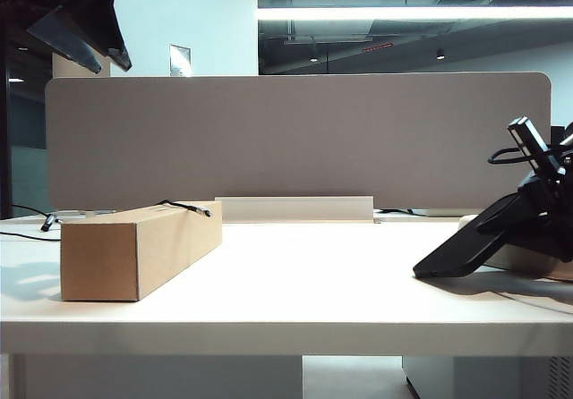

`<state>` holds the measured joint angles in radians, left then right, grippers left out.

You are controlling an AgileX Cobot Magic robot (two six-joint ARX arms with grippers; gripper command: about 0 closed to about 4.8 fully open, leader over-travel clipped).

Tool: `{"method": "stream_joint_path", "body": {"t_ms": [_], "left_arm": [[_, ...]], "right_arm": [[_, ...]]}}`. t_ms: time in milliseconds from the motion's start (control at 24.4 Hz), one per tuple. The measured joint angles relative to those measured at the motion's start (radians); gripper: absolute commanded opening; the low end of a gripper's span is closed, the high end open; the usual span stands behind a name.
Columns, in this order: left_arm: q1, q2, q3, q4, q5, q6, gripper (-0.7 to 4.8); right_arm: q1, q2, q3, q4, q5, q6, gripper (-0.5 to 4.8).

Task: Pick up the charging cable and the phone, plug the charging cable into the charging port on the phone, and finally place them back on the table.

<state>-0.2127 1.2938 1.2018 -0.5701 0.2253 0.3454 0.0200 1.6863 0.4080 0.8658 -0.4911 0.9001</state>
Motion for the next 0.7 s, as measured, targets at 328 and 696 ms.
{"method": "stream_joint_path", "body": {"t_ms": [328,696], "left_arm": [[-0.071,0.001,0.000,0.075,0.001,0.069,2.64],[-0.206,0.160,0.002,0.095,-0.006,0.354,2.64]], "right_arm": [[0.012,-0.019,-0.014,0.001,-0.173,-0.015,-0.05],[0.017,-0.311,-0.016,-0.016,-0.274,-0.009,-0.05]]}}
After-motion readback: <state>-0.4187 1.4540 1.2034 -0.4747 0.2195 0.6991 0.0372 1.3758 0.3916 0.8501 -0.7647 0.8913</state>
